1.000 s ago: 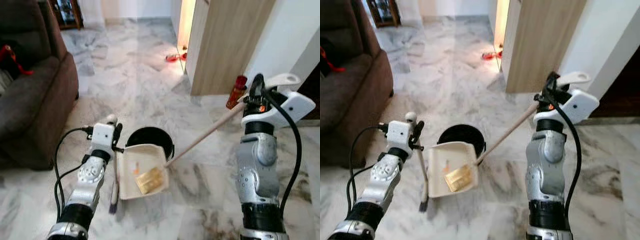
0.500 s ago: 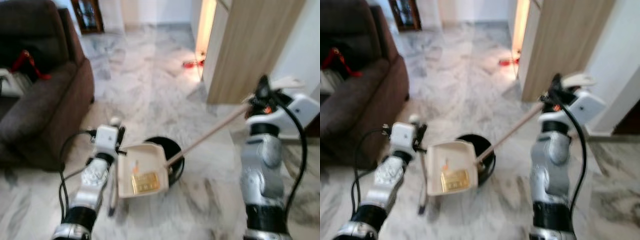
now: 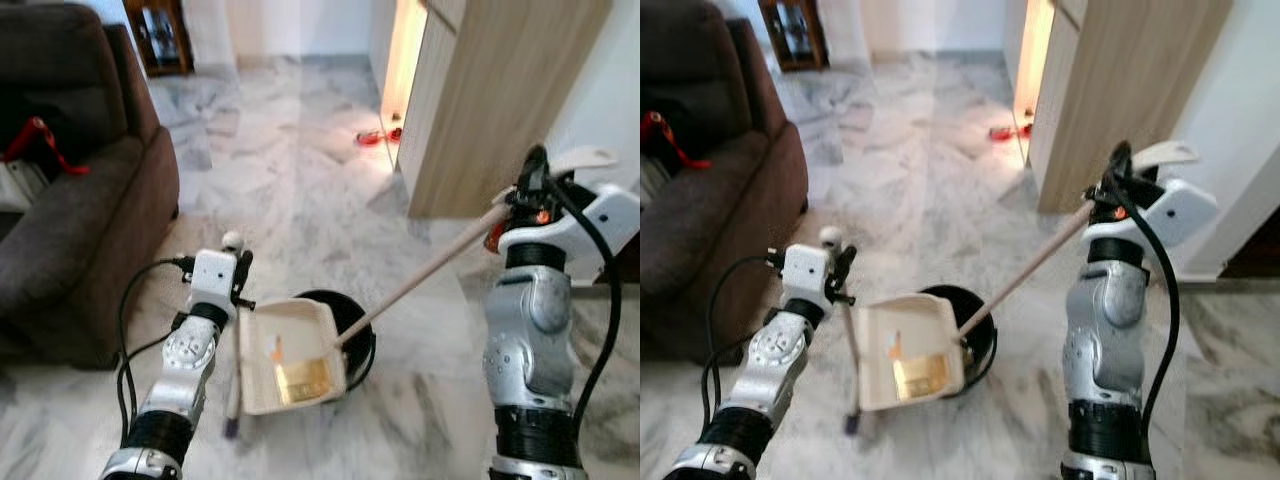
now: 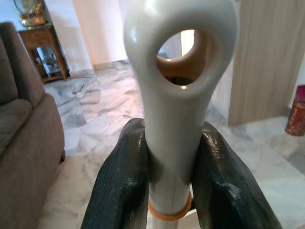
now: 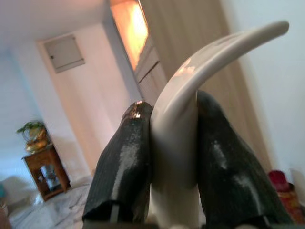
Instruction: Sweep floor
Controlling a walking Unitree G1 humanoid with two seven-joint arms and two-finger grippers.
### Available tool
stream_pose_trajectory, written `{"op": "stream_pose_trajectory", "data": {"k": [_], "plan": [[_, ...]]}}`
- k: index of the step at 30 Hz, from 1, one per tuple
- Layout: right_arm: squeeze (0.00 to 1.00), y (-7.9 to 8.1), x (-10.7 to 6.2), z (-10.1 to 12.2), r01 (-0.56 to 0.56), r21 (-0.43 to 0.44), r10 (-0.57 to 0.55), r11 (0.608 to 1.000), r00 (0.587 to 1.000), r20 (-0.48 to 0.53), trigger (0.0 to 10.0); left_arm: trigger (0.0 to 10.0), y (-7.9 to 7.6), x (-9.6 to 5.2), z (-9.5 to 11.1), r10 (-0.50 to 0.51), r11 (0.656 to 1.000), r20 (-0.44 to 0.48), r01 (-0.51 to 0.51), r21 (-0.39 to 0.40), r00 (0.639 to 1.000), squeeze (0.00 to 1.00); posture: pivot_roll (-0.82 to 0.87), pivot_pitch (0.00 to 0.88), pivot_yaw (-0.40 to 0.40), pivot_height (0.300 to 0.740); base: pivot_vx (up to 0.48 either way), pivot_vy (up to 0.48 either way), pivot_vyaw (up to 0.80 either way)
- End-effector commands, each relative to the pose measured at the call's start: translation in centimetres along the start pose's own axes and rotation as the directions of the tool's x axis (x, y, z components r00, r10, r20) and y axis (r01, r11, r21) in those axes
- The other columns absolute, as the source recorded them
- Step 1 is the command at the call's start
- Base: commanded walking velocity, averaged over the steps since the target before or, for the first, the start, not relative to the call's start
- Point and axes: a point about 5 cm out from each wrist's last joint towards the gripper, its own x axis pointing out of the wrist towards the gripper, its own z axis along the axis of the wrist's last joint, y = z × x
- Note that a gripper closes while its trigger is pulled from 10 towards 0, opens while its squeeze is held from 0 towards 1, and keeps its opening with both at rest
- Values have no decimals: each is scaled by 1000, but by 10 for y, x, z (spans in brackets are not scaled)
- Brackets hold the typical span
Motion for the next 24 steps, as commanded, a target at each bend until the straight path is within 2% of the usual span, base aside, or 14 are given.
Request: {"op": "stream_pose_trajectory", "data": {"k": [1,6,16,24], "plan": [[0,9,2,6,-14,53,12,999,1000,24,10000,10000,6,4,12,9,1000,51,-11,27,999,0,123,17,-8,740,270,244,0],[0,8,2,4,-13,67,12,998,1000,8,10000,10000,7,4,12,10,1000,51,-11,28,999,0,123,21,-9,740,265,250,-344],[0,10,2,4,-20,86,19,996,1000,10,10000,10000,7,4,12,13,999,51,-15,29,999,0,125,21,-10,740,266,250,0],[0,10,2,4,-21,95,21,995,1000,2,10000,10000,7,4,12,15,999,52,-16,28,999,0,124,23,-11,740,261,251,-745]]}}
